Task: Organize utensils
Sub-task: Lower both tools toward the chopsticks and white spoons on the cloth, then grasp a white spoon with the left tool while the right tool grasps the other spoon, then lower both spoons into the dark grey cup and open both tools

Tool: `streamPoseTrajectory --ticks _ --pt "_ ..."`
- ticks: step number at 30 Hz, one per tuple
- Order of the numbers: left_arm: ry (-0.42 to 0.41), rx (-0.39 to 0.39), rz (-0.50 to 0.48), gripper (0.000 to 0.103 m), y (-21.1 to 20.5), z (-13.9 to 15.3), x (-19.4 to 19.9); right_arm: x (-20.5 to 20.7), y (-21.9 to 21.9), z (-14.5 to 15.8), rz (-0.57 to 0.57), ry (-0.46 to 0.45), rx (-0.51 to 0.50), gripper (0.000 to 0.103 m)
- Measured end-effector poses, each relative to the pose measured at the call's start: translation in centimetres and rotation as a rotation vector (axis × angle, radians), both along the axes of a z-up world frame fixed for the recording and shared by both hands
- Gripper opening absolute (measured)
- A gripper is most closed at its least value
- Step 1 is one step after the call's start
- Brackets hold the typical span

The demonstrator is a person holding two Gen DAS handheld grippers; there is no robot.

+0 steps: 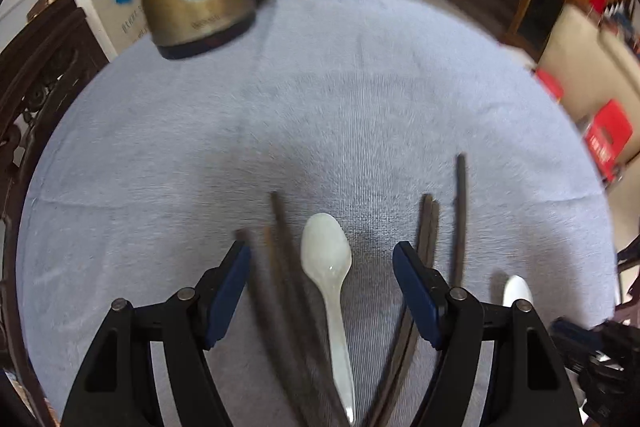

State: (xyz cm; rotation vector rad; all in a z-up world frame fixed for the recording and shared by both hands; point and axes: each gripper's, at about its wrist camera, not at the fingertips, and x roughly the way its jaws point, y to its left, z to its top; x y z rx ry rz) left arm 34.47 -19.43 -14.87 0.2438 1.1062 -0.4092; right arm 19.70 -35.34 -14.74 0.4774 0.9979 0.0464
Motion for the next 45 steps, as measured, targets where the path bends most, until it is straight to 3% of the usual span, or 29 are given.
streamPoseTrajectory --ticks 1,3,5,8,9,10,11,12,13,17,23,29,33,37,41,45 --pt "0.008 0.004 -0.002 0.073 -0.3 -0.3 0.1 0.0 -0.5 0.1 -0.009 0.001 -0.004 0.049" --pt "0.034 0.034 -0.005 0.043 -0.7 -1.4 0.5 0.1 -1.2 0.4 -0.030 -0.016 -0.014 0.065" --pt "0.040 0.026 -0.004 0.031 -0.4 -1.5 0.3 0.8 -1.3 0.7 -0.015 -0.044 -0.009 0.065" --pt "0.052 0.018 -0.021 0.031 -0.1 -0.7 -0.5 3.2 0.3 0.1 0.060 -0.005 -0.031 0.065" --pt "0.044 0.013 -0.029 0.031 0.2 -0.2 -0.8 3.4 0.4 -0.2 0.077 0.008 -0.043 0.061" --pt "0.037 0.005 -0.031 0.031 0.2 0.1 -0.9 4.2 1.2 -0.6 0.099 0.030 -0.073 0.044" --pt "0.030 -0.010 -0.029 0.031 0.6 0.8 -1.3 4.6 1.9 -0.9 0.110 0.048 -0.107 0.036" --pt "0.024 -0.033 -0.024 0.031 1.2 1.7 -1.7 4.6 2.5 -0.7 0.105 0.035 -0.163 0.013" --pt "0.019 -0.051 -0.021 0.031 1.8 2.5 -1.8 4.7 2.9 -0.8 0.115 0.050 -0.192 0.005" --pt "-0.044 -0.125 -0.014 0.031 3.9 6.2 -4.5 3.0 2.0 0.5 0.051 0.011 -0.154 0.004" --pt "-0.185 -0.309 0.026 0.031 8.4 13.3 -10.6 -3.6 0.4 5.7 0.018 -0.235 0.080 0.004" --pt "-0.332 -0.419 0.106 0.031 11.8 16.5 -18.1 -8.4 3.6 8.7 -0.024 -0.482 0.307 0.004" --pt "-0.409 -0.443 0.188 0.031 13.2 14.8 -21.8 -10.6 7.4 9.4 -0.059 -0.588 0.323 0.004" --pt "-0.461 -0.495 0.280 0.031 14.3 11.8 -23.7 -11.2 10.3 8.9 -0.115 -0.623 0.322 0.005" --pt "-0.439 -0.508 0.335 0.031 15.0 9.4 -24.0 -11.4 12.4 8.3 -0.119 -0.618 0.275 0.005" --pt "-0.431 -0.520 0.364 0.031 15.3 8.0 -24.5 -13.2 13.8 8.7 -0.112 -0.668 0.144 0.005"
